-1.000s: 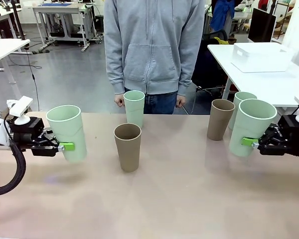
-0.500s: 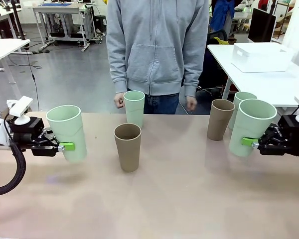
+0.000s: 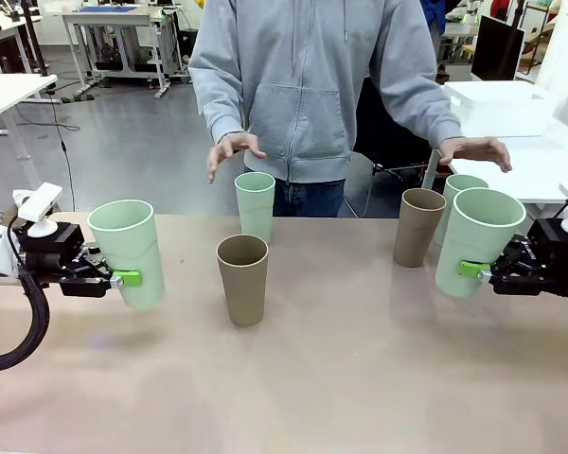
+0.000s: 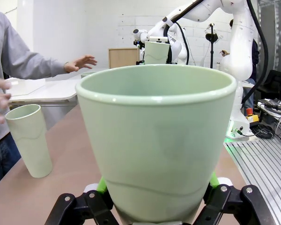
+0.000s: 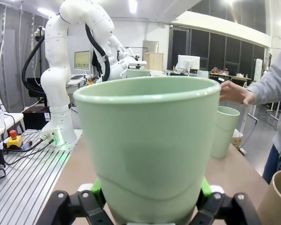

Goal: Stack the cups and store them in the basket.
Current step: Place the stack of Reusable plastic cups into the Pantry Basket.

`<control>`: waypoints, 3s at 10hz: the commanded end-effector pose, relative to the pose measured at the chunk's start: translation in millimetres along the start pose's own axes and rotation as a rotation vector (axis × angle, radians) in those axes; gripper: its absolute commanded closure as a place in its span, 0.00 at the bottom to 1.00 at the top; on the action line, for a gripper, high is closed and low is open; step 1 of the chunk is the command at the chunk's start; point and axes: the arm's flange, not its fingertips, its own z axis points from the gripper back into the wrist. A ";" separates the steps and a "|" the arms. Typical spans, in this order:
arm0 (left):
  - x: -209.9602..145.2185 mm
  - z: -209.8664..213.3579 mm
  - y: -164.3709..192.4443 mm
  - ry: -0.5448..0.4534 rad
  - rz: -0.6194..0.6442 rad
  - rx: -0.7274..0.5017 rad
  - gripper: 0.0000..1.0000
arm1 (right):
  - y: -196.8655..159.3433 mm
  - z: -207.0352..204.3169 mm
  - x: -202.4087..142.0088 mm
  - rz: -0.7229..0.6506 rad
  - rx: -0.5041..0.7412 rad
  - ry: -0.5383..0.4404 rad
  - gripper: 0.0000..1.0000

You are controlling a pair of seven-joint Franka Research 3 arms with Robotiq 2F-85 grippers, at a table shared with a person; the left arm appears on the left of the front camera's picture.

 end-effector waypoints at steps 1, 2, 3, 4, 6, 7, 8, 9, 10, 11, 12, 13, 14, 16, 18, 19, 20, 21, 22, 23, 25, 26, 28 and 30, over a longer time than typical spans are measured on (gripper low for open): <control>2.8 -0.1 0.6 0.004 -0.003 -0.008 0.15 | -1.7 -0.6 5.6 0.015 -0.014 -0.006 0.17; 2.8 -0.1 0.6 0.004 -0.003 -0.008 0.15 | -1.7 -0.6 5.6 0.015 -0.014 -0.006 0.17; 2.8 -0.1 0.6 0.004 -0.003 -0.008 0.15 | -1.7 -0.6 5.6 0.015 -0.014 -0.006 0.17; 2.8 -0.1 0.6 0.004 -0.003 -0.008 0.15 | -1.7 -0.6 5.6 0.015 -0.014 -0.006 0.17; 2.8 -0.1 0.6 0.004 -0.003 -0.008 0.15 | -1.7 -0.6 5.6 0.015 -0.014 -0.006 0.17; 2.8 -0.1 0.6 0.004 -0.003 -0.008 0.15 | -1.7 -0.6 5.6 0.015 -0.014 -0.006 0.17; 2.8 -0.1 0.6 0.004 -0.003 -0.008 0.15 | -1.7 -0.6 5.6 0.015 -0.014 -0.006 0.17; 2.8 -0.1 0.6 0.004 -0.003 -0.008 0.15 | -1.7 -0.6 5.6 0.015 -0.014 -0.006 0.17; 2.8 -0.1 0.6 0.004 -0.003 -0.008 0.15 | -1.7 -0.6 5.6 0.015 -0.014 -0.006 0.17; 2.8 -0.1 0.6 0.004 -0.003 -0.008 0.15 | -1.7 -0.6 5.6 0.015 -0.014 -0.006 0.17; 2.8 -0.1 0.6 0.004 -0.003 -0.008 0.15 | -1.7 -0.6 5.6 0.015 -0.014 -0.006 0.17; 2.8 -0.1 0.6 0.004 -0.003 -0.008 0.15 | -1.7 -0.6 5.6 0.015 -0.014 -0.006 0.17; 2.8 -0.1 0.6 0.004 -0.003 -0.008 0.15 | -1.7 -0.6 5.6 0.015 -0.014 -0.006 0.17; 2.8 -0.1 0.6 0.004 -0.003 -0.008 0.15 | -1.7 -0.6 5.6 0.015 -0.014 -0.006 0.17; 2.8 -0.1 0.6 0.004 -0.003 -0.008 0.15 | -1.7 -0.6 5.6 0.015 -0.014 -0.006 0.17; 2.8 -0.1 0.6 0.004 -0.003 -0.008 0.15 | -1.7 -0.6 5.6 0.015 -0.014 -0.006 0.17; 2.8 -0.1 0.6 0.004 -0.003 -0.008 0.15 | -1.7 -0.6 5.6 0.015 -0.014 -0.006 0.17; 2.8 -0.1 0.6 0.004 -0.003 -0.008 0.15 | -1.7 -0.6 5.6 0.015 -0.014 -0.006 0.17; 2.8 -0.1 0.6 0.004 -0.003 -0.008 0.15 | -1.7 -0.6 5.6 0.015 -0.014 -0.006 0.17; 2.8 -0.1 0.6 0.004 -0.003 -0.008 0.15 | -1.7 -0.6 5.6 0.015 -0.014 -0.006 0.17; 2.8 -0.1 0.6 0.004 -0.003 -0.008 0.15 | -1.7 -0.6 5.6 0.015 -0.014 -0.006 0.17; 2.8 -0.1 0.6 0.004 -0.003 -0.008 0.15 | -1.7 -0.6 5.6 0.015 -0.014 -0.006 0.17; 2.8 -0.1 0.6 0.004 -0.003 -0.008 0.15 | -1.7 -0.6 5.6 0.015 -0.014 -0.006 0.17; 2.8 -0.1 0.6 0.004 -0.003 -0.008 0.15 | -1.7 -0.6 5.6 0.015 -0.014 -0.006 0.17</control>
